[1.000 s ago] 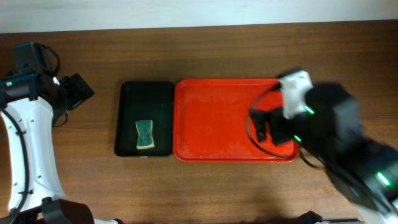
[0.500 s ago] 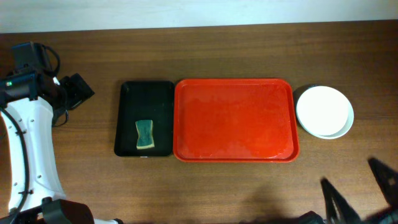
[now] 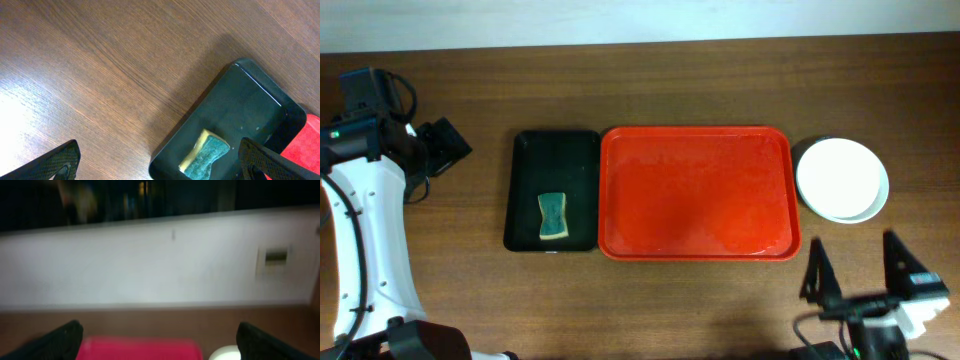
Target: Clean dirty plates on tray and stack at the side
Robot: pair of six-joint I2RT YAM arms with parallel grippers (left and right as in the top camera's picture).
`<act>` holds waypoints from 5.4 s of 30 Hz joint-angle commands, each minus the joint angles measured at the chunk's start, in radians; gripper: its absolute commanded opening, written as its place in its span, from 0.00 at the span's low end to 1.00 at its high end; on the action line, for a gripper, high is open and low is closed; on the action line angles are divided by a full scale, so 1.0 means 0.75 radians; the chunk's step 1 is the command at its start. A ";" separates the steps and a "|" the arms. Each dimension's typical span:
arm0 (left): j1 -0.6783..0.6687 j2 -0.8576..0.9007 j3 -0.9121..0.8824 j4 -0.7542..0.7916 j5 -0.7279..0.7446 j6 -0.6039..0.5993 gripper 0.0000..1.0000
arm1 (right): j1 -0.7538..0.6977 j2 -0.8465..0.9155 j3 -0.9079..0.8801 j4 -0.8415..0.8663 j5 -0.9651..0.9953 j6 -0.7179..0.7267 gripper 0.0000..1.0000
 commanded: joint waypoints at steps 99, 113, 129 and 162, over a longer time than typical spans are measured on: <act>-0.247 -0.175 0.001 -0.001 0.009 -0.012 0.99 | -0.173 -0.016 -0.800 0.447 -0.073 -0.163 0.98; -0.360 -0.711 0.001 -0.001 -0.043 -0.012 0.99 | -0.173 -0.016 -0.800 0.447 -0.073 -0.163 0.98; -0.413 -1.318 -0.058 -0.036 -0.281 0.003 0.99 | -0.173 -0.016 -0.800 0.447 -0.073 -0.163 0.98; -0.448 -2.140 -1.502 1.514 -0.172 -0.003 0.99 | -0.173 -0.014 -0.800 0.447 -0.073 -0.163 0.98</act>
